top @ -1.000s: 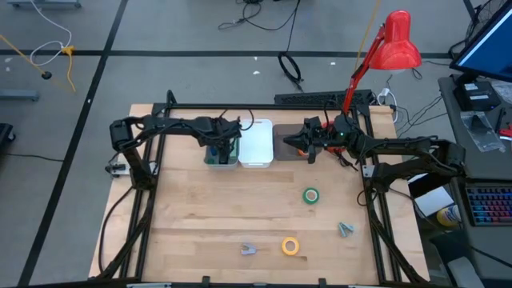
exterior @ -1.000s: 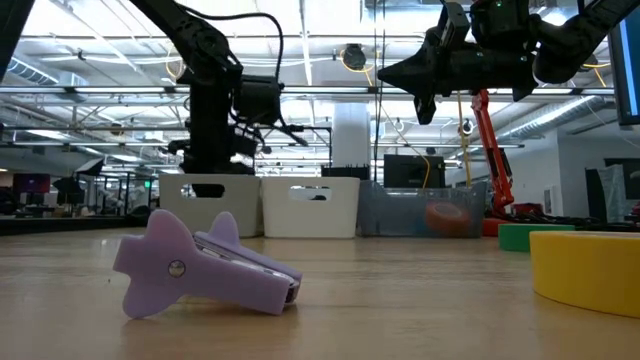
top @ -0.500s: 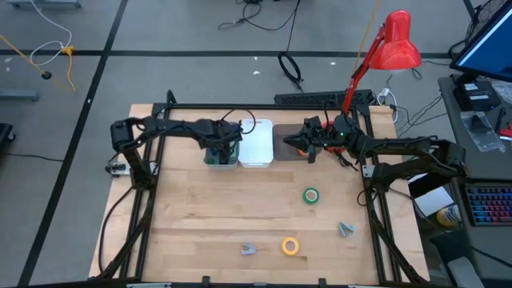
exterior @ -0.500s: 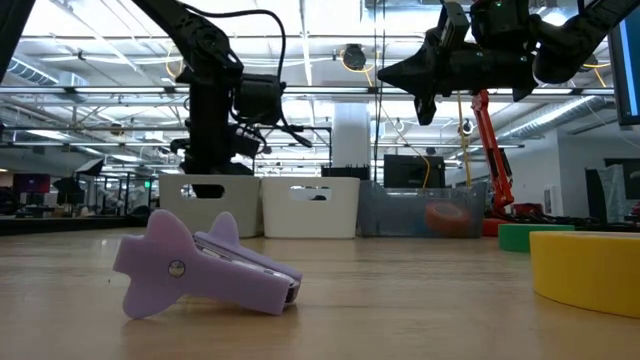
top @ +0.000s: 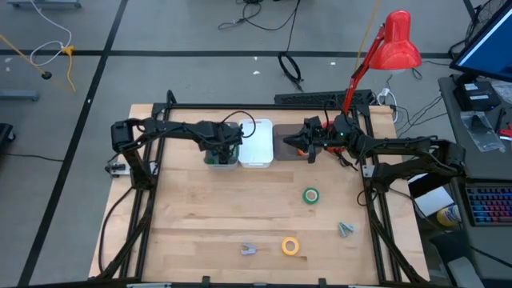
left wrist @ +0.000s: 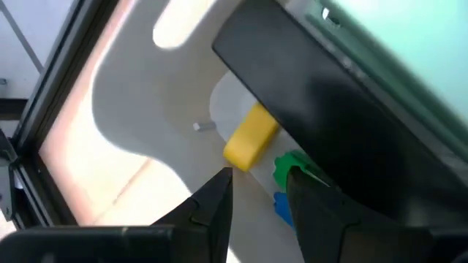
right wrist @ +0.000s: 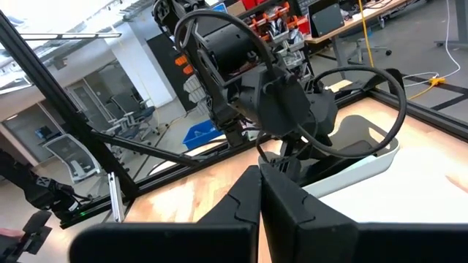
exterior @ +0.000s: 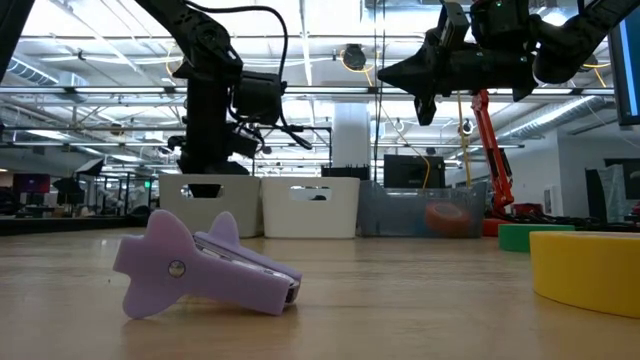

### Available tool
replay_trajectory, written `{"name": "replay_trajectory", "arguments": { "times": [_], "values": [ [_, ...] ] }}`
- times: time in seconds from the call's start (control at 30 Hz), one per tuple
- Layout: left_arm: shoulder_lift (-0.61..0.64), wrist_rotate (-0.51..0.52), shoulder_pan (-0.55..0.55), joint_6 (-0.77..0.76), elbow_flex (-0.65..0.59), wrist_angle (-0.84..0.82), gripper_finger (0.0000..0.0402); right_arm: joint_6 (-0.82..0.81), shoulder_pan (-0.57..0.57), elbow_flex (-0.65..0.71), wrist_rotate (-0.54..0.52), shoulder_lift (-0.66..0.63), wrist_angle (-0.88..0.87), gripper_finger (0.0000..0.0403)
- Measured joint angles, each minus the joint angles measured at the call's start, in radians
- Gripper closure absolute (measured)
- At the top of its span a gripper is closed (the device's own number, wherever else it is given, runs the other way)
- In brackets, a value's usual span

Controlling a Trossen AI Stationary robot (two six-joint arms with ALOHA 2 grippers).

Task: Pick and place Stapler, Stapler remover, tape
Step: Close the small green stapler

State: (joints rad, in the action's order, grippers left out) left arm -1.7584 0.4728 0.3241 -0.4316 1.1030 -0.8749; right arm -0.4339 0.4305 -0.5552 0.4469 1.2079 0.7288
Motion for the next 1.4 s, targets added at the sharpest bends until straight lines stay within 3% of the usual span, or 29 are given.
{"name": "replay_trajectory", "arguments": {
  "times": [0.3,0.6,1.4],
  "values": [
    [0.007,0.023,0.001,0.003,0.056,-0.040,0.0271,0.000,0.000,0.000,0.000,0.000,0.000,0.0403],
    [0.007,-0.035,-0.002,-0.026,0.056,-0.076,0.0271,0.000,0.000,0.000,0.000,0.000,0.000,0.0403],
    [-0.008,-0.001,-0.030,0.042,0.034,-0.067,0.0271,-0.010,0.000,0.000,0.003,0.000,0.001,0.0403]
  ]
}}
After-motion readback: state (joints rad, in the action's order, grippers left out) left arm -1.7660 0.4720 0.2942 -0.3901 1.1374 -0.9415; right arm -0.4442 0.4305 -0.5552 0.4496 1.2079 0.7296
